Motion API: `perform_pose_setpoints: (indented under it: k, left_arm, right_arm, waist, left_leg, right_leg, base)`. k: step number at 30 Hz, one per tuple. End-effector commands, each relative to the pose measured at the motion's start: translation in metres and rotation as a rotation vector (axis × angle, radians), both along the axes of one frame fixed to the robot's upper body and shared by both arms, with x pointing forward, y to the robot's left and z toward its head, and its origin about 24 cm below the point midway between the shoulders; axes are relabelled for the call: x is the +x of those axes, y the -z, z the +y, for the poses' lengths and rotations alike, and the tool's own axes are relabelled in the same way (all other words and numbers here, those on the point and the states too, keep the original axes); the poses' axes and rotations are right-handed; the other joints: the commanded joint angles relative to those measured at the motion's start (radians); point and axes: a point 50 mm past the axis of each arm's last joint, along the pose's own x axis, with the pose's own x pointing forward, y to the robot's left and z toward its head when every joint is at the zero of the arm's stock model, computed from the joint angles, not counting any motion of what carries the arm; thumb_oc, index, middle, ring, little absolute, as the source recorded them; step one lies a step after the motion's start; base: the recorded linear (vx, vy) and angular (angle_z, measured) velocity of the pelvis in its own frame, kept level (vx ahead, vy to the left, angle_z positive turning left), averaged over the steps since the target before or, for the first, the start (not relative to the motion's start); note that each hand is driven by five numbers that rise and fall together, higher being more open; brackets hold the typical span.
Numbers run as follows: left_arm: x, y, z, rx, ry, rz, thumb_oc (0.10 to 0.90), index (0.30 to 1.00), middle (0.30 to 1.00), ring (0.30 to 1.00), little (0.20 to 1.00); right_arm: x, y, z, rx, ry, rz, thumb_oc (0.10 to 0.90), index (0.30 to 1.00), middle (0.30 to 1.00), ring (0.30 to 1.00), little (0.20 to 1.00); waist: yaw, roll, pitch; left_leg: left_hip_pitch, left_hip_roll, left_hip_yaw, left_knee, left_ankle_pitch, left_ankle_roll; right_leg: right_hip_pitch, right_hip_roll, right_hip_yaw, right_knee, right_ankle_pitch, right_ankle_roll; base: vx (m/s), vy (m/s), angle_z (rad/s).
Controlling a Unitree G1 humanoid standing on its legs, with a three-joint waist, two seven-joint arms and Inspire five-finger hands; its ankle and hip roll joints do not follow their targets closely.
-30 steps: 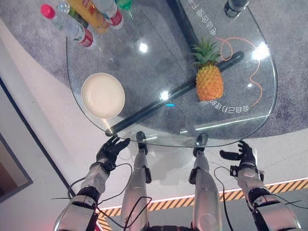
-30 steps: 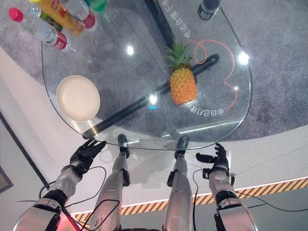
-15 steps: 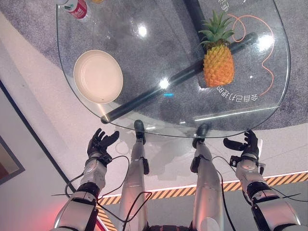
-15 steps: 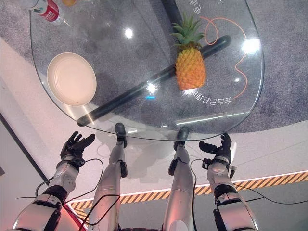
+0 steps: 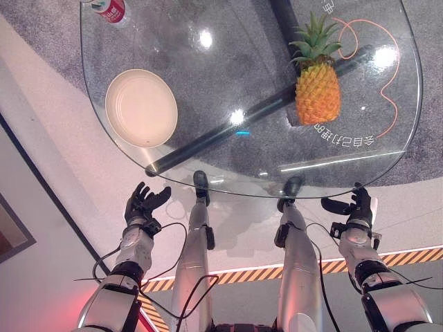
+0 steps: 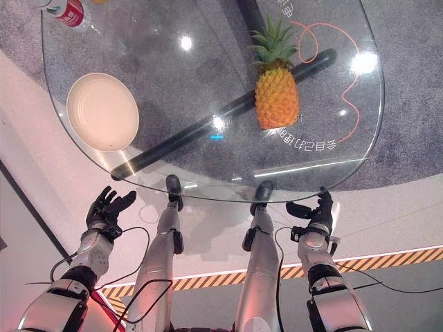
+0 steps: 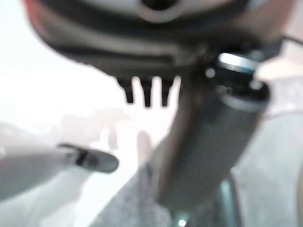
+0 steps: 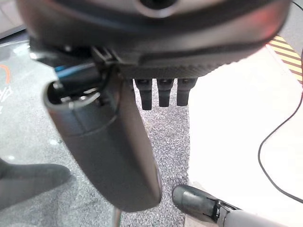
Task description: Pick up the fruit to the plate
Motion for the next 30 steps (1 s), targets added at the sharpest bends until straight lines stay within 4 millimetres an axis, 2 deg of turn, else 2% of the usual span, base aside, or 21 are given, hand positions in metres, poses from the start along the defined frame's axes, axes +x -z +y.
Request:
perform_pose_setpoints:
  k: [1, 3, 4, 11, 18, 22, 23, 30]
  left_arm:
    - [-0.013, 0.001, 0.031, 0.098, -0.041, 0.048, 0.800, 0.900, 0.900, 0.900, 0.900]
    - [-0.013, 0.002, 0.031, 0.099, -0.034, 0.053, 0.800, 0.900, 0.900, 0.900, 0.900]
    - [-0.014, 0.002, 0.032, 0.106, -0.022, 0.064, 0.800, 0.900, 0.900, 0.900, 0.900]
    - [-0.015, 0.002, 0.035, 0.131, 0.000, 0.081, 0.800, 0.900, 0.900, 0.900, 0.900]
    - [-0.015, 0.000, 0.039, 0.139, 0.002, 0.084, 0.800, 0.900, 0.900, 0.900, 0.900]
    - [-0.017, 0.002, 0.040, 0.143, 0.005, 0.091, 0.800, 0.900, 0.900, 0.900, 0.900]
    - [-0.016, 0.002, 0.038, 0.146, 0.012, 0.092, 0.800, 0.900, 0.900, 0.900, 0.900]
    - [-0.018, 0.005, 0.035, 0.137, 0.018, 0.087, 0.800, 0.900, 0.900, 0.900, 0.900]
  right_arm:
    - [-0.021, -0.006, -0.044, -0.060, 0.166, 0.029, 0.800, 0.900, 0.900, 0.900, 0.900]
    - [-0.023, -0.005, -0.048, -0.063, 0.195, 0.046, 0.800, 0.900, 0.900, 0.900, 0.900]
    - [-0.028, -0.006, -0.059, -0.060, 0.258, 0.075, 0.800, 0.900, 0.900, 0.900, 0.900]
    - [-0.049, -0.017, -0.094, -0.050, 0.481, 0.073, 0.800, 0.900, 0.900, 0.900, 0.900]
    - [-0.064, -0.045, -0.123, -0.056, 0.735, -0.119, 0.800, 0.900, 0.900, 0.900, 0.900]
    - [-0.060, -0.068, -0.128, -0.092, 0.792, -0.262, 0.800, 0.900, 0.900, 0.900, 0.900]
    - [-0.053, -0.083, -0.128, -0.112, 0.804, -0.343, 0.800, 0.900, 0.900, 0.900, 0.900]
    - [-0.027, -0.146, -0.112, -0.133, 0.789, -0.679, 0.800, 0.900, 0.900, 0.900, 0.900]
  waist:
    - [0.025, -0.024, -0.008]
    - [0.026, -0.023, -0.008]
    - [0.027, -0.023, -0.008]
    - [0.031, -0.029, -0.008]
    - [0.029, -0.034, -0.008]
    - [0.029, -0.036, -0.008]
    - [0.028, -0.037, -0.008]
    - [0.025, -0.037, -0.008]
  left_leg:
    - [-0.017, 0.025, -0.060, 0.124, -0.113, -0.040]
    - [-0.013, 0.025, -0.059, 0.121, -0.112, -0.040]
    - [-0.005, 0.026, -0.056, 0.112, -0.110, -0.040]
    - [0.020, 0.029, -0.055, 0.094, -0.109, -0.039]
    - [0.028, 0.026, -0.057, 0.081, -0.105, -0.034]
    - [0.042, 0.028, -0.057, 0.079, -0.114, -0.035]
    - [0.045, 0.027, -0.056, 0.075, -0.113, -0.034]
    - [0.050, 0.023, -0.052, 0.056, -0.106, -0.034]
  right_leg:
    - [-0.040, -0.027, 0.002, -0.003, 0.097, 0.039]
    - [-0.037, -0.027, 0.001, -0.006, 0.099, 0.040]
    - [-0.031, -0.026, -0.001, -0.013, 0.103, 0.043]
    - [-0.006, -0.025, -0.009, -0.031, 0.114, 0.049]
    - [0.005, -0.028, -0.014, -0.048, 0.130, 0.058]
    - [0.018, -0.026, -0.016, -0.051, 0.127, 0.062]
    - [0.022, -0.026, -0.018, -0.057, 0.129, 0.063]
    - [0.027, -0.029, -0.026, -0.070, 0.133, 0.063]
  base:
    - [0.00, 0.000, 0.00]
    - [0.00, 0.000, 0.00]
    - [0.00, 0.000, 0.00]
    - [0.01, -0.016, 0.02]
    - [0.00, -0.007, 0.01]
    - [0.00, 0.000, 0.00]
    - [0.00, 0.000, 0.00]
    - [-0.01, 0.024, -0.01]
